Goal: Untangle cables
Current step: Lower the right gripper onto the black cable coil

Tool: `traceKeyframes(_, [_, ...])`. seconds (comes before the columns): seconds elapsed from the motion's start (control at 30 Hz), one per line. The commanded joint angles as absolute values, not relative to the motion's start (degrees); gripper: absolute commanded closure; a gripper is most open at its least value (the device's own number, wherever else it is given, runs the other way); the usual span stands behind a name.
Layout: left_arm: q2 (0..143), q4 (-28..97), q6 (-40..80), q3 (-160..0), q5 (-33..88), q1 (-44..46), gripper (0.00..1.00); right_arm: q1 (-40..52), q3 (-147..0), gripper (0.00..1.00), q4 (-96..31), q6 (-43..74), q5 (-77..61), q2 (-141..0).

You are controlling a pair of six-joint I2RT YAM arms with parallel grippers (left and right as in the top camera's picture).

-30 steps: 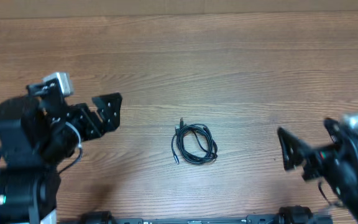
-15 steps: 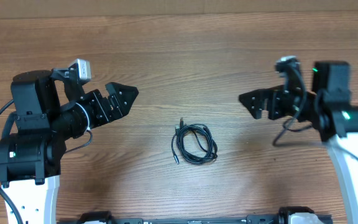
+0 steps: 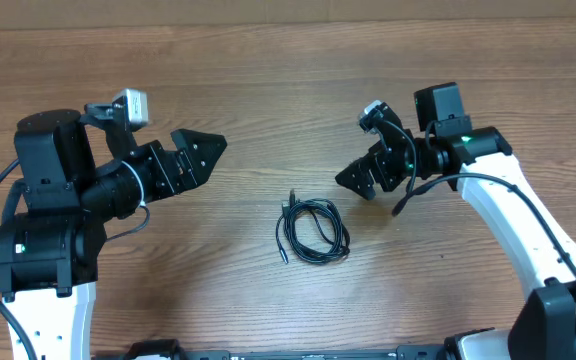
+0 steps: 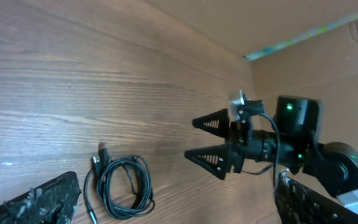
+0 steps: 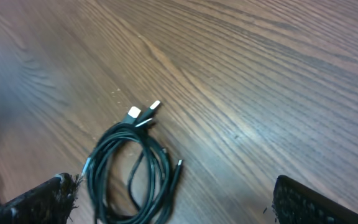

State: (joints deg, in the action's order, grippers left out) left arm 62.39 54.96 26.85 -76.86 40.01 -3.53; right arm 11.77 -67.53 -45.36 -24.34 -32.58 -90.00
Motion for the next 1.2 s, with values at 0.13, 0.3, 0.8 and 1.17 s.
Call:
traceKeyframes(0.13, [62.24, 54.5, 25.76, -76.93, 42.87, -3.6, 0.0, 11.9, -67.46, 0.0, -44.86, -25.43, -35.7, -89.89])
traceKeyframes(0.3, [62.24, 53.36, 25.76, -76.93, 45.3, -3.57, 0.0, 11.97, -67.44, 0.0, -46.0, -25.41, -36.34, -89.95])
traceKeyframes(0.8, [62.24, 53.32, 25.74, -76.93, 46.65, -3.57, 0.0, 18.37, -67.44, 0.01, -47.24, -29.02, -36.14, -95.24])
traceKeyframes(1.17, [62.24, 53.3, 25.71, -76.93, 47.68, -3.57, 0.0, 19.88, -67.44, 0.07, -44.05, -29.02, -36.05, -102.02])
